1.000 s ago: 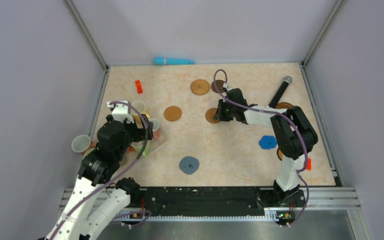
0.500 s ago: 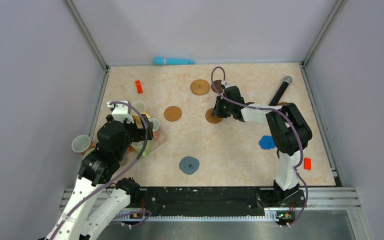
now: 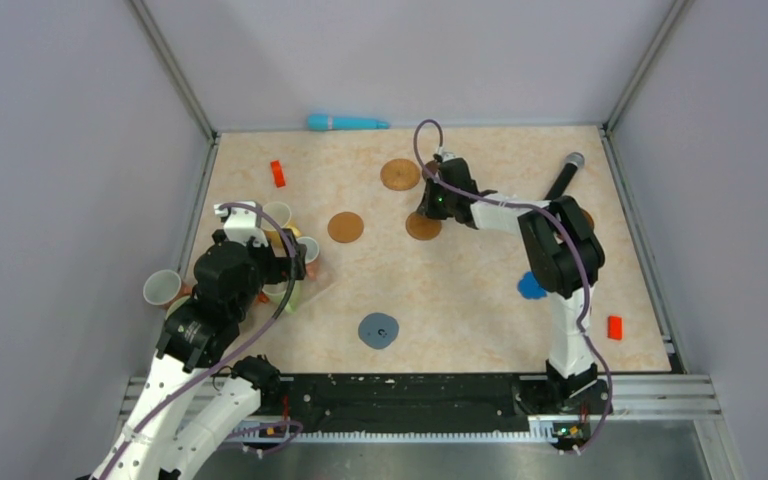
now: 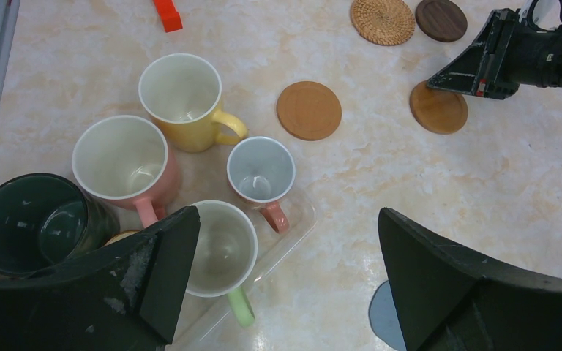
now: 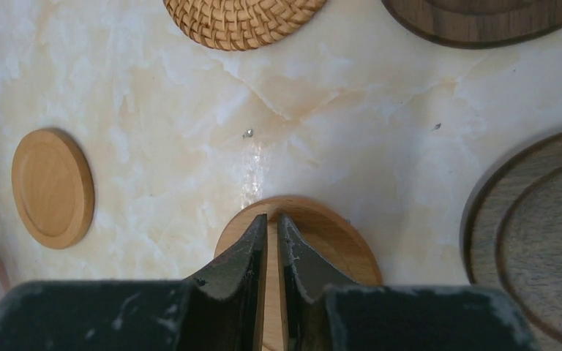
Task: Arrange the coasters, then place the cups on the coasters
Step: Move the coaster to the center of the board.
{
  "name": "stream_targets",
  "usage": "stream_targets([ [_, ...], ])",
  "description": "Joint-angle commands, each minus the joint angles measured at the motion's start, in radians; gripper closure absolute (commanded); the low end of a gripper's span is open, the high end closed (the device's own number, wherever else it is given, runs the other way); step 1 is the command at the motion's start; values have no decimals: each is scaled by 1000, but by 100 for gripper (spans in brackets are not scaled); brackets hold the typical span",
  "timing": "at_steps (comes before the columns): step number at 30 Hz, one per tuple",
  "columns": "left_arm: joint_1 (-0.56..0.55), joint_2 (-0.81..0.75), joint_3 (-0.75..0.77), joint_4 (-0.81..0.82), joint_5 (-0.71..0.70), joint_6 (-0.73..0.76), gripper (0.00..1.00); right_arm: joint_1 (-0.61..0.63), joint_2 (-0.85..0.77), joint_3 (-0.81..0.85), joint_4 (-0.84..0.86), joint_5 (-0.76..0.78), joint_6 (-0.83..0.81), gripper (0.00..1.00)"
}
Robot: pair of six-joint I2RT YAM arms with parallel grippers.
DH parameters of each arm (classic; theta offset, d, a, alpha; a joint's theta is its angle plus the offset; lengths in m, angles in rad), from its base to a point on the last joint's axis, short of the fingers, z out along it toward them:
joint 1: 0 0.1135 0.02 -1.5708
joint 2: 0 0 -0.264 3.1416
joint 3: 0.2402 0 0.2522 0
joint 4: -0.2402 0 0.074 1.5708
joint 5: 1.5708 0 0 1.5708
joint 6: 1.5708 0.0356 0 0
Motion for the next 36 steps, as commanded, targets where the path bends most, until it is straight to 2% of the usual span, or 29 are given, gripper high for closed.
stream_targets([
  [1,-1,-9,-7,41,-6,-7,3,-12,42,55,-39,56,-40,90],
  [19,-2,-7,-7,42,-7,-8,3,-37,148,226,-118,55,-67,91],
  [31,-2,-6,-7,42,-7,-7,3,-42,141,289,-178,97,-111,91],
  [36,-2,-8,-7,41,-7,-7,3,-42,121,315,-188,45,-107,91],
])
